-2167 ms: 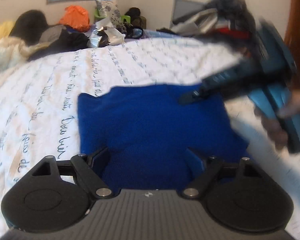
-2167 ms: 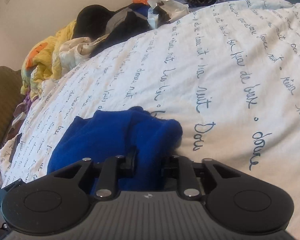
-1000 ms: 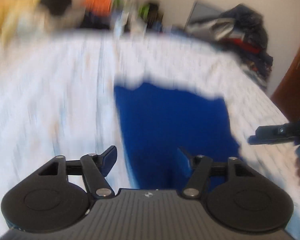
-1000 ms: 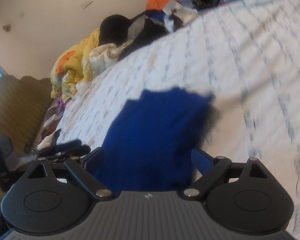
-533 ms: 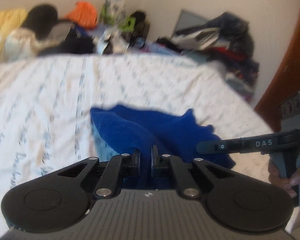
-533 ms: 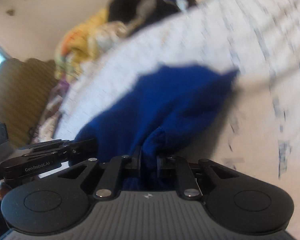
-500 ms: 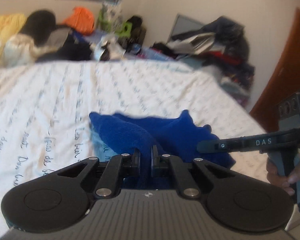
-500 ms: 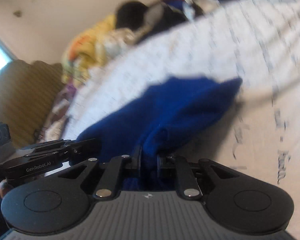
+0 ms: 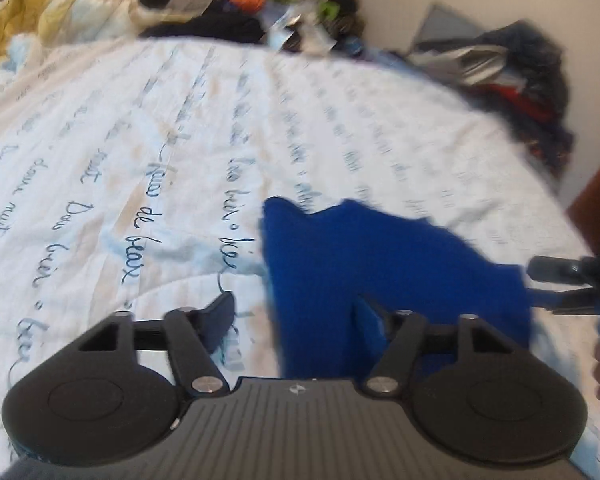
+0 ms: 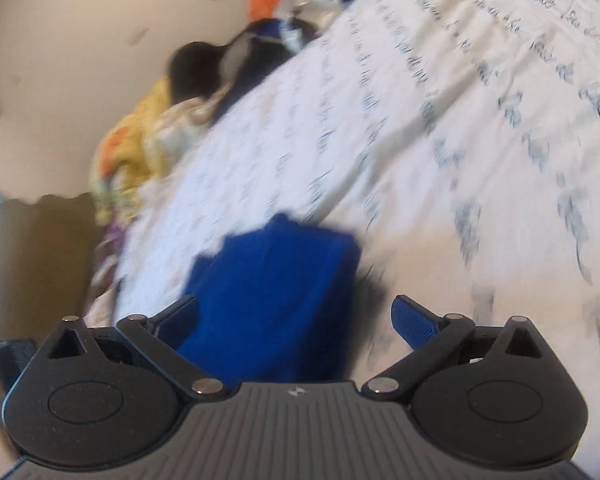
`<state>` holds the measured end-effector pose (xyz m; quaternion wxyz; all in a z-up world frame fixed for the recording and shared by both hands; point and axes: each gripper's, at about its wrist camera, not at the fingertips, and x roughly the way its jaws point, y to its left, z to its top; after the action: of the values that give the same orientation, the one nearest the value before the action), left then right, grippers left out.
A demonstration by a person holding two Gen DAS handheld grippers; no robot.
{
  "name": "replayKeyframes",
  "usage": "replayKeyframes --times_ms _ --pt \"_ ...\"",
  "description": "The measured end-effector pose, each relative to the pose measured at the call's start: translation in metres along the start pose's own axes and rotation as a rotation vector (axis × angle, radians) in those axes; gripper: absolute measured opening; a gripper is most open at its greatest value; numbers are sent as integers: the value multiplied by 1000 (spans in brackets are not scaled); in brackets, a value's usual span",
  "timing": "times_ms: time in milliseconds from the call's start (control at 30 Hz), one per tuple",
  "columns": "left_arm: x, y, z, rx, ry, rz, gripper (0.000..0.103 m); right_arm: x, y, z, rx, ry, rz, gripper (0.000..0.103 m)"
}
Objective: Fold small clothes
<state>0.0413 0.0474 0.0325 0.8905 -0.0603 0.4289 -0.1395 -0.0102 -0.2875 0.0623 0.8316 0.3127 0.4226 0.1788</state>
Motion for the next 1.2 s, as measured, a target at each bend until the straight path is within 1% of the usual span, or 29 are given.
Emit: replayKeyframes --times_ms 33,67,100,133,167,233,267,300,333,367,433,467,500,533,567,633,667,700,733,767,833,900,967,1000,1067,1100,1133,1167,1200 --pt "12 -4 7 18 5 -2 50 12 -1 5 -20 19 -11 85" --pt "14 -9 10 55 -26 1 35 27 0 9 -32 49 -25 71" --pt "13 -16 13 91 -53 51 14 41 2 11 -56 86 -32 24" --pt "10 -23 15 127 -82 89 13 46 9 13 -100 78 -40 17" --pt "3 -30 17 160 -122 103 13 45 19 13 -172 48 -51 17" --pt "1 -39 14 247 -162 147 14 39 40 14 -303 -27 -66 17" --pt "6 -41 11 277 -157 174 14 38 45 13 -373 -61 -102 16" --pt "14 -38 8 280 -140 183 17 43 44 10 -422 -68 -165 16" --pt "15 -35 1 270 -138 181 23 52 36 11 -410 -31 -212 18" --pt "8 -32 -5 259 -165 182 25 54 28 12 -357 -8 -200 21" --pt "-20 -27 -15 229 -214 182 40 36 20 16 -248 -25 -152 33" --pt "-38 -27 -22 212 -255 164 42 18 22 15 -217 -64 -137 34" --pt "-55 -30 -27 195 -297 126 43 0 28 13 -202 -128 -114 35" --pt "-64 -36 -32 196 -311 71 48 -15 35 8 -203 -181 -77 39" --pt "-66 -43 -36 206 -296 17 51 -22 42 2 -219 -192 -28 44" --pt "-51 -63 -39 221 -230 -75 54 -2 68 -1 -269 -105 33 72" --pt "-39 -71 -42 226 -201 -87 55 14 75 -2 -296 -51 32 74" --pt "-23 -73 -44 227 -158 -82 60 36 80 -2 -325 9 3 74" --pt "-7 -72 -47 224 -129 -76 63 60 77 -3 -349 52 -59 74" --pt "-4 -71 -52 241 -182 -71 63 69 71 -5 -398 -16 -64 74" --pt "-2 -76 -56 259 -191 -48 64 81 62 4 -410 -66 -129 74" --pt "-2 -75 -57 250 -192 -43 64 89 65 18 -385 -34 -140 74" --pt "-3 -73 -60 243 -202 -50 65 92 77 26 -387 40 -180 74" --pt "-4 -72 -61 243 -207 -49 65 83 85 27 -388 28 -183 75" --pt "-5 -72 -63 238 -213 -47 65 55 104 22 -427 -66 -124 75" --pt "-5 -73 -61 237 -216 -46 65 48 112 19 -437 -83 -86 75" --pt "-5 -74 -62 239 -218 -44 65 46 120 16 -437 -60 -48 76" --pt "-5 -74 -62 242 -218 -42 65 53 124 14 -441 -10 -26 77" --pt "-5 -74 -62 241 -217 -43 65 66 126 10 -455 43 -38 77"
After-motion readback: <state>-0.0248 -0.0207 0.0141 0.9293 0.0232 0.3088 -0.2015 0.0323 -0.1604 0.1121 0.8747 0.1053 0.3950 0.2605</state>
